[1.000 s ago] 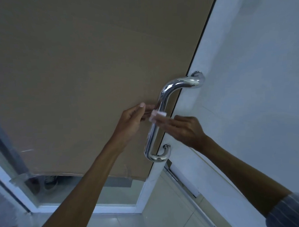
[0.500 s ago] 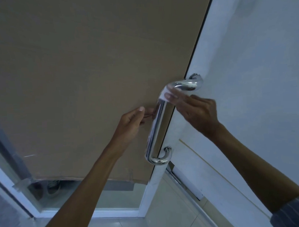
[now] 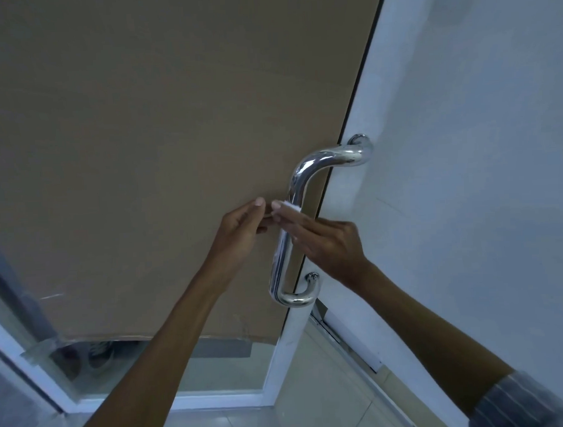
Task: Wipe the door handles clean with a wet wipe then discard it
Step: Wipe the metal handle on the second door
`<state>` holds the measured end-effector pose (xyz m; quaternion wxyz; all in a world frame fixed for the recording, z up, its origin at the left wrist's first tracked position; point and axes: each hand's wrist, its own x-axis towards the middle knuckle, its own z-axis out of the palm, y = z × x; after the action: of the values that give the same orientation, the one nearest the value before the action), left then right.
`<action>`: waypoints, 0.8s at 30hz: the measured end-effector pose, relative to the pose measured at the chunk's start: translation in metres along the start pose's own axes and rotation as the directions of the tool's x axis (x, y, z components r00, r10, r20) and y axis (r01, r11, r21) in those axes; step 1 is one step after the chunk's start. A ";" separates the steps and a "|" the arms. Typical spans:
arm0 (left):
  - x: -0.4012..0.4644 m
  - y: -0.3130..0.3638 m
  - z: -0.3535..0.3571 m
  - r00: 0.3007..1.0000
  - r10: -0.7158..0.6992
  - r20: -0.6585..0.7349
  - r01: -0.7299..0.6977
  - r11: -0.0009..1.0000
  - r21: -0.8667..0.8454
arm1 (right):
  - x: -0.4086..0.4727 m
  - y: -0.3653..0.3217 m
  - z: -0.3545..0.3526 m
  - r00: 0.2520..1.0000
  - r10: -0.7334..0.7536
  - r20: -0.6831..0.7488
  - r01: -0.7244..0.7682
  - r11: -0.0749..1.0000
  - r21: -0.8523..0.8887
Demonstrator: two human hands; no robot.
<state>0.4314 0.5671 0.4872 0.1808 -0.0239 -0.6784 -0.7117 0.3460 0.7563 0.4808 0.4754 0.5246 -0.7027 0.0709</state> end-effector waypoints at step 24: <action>-0.007 0.002 0.009 1.000 0.018 -0.022 -0.018 1.000 0.000 | 0.025 -0.118 0.044 0.107 0.980 -0.170 -0.745 0.192 0.639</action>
<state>0.4371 0.5777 0.4882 0.1947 -0.0221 -0.6760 -0.7103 0.4146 0.6615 0.4283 0.3947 0.0281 -0.6669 0.6315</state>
